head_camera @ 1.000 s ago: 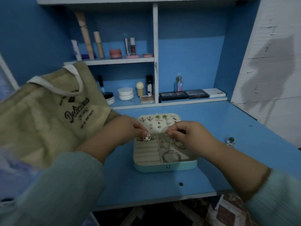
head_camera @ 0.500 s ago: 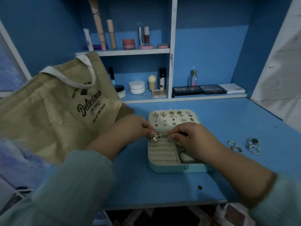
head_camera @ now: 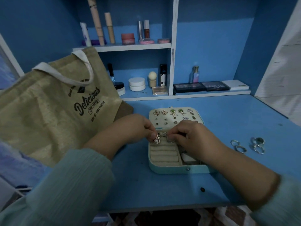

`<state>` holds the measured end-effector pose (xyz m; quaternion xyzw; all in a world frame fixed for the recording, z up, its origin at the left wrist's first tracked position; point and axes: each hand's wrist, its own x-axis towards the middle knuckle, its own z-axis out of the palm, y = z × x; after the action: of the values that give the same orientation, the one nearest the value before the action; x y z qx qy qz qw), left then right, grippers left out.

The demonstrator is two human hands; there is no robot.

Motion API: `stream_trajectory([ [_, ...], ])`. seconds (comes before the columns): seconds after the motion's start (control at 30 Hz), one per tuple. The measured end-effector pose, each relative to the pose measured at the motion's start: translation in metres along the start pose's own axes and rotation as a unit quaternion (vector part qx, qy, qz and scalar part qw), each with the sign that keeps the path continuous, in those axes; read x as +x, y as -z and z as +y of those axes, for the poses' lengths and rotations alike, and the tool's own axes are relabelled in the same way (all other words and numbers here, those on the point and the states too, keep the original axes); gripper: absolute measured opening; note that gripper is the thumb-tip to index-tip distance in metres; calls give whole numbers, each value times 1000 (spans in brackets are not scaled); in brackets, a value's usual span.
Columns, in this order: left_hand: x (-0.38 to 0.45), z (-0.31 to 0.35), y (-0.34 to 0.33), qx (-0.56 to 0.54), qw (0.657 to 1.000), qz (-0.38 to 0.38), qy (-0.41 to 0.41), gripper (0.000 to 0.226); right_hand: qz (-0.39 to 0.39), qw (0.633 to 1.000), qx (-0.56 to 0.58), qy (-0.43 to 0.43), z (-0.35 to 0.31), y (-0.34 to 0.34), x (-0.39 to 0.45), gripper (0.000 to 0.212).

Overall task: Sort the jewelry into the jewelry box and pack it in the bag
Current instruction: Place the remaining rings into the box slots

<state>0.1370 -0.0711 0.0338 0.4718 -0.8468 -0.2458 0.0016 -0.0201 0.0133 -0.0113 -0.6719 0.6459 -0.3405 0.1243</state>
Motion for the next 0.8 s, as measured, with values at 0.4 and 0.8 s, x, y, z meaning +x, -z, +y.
stream_trajectory([
  [0.4, 2, 14, 5, 116, 991, -62, 10, 20, -7, 1000, -8, 2, -1, 1, -1, 10],
  [0.8, -3, 5, -17, 80, 996, 33, -14, 6, -45, 997, -59, 4, -8, 2, -1, 14],
])
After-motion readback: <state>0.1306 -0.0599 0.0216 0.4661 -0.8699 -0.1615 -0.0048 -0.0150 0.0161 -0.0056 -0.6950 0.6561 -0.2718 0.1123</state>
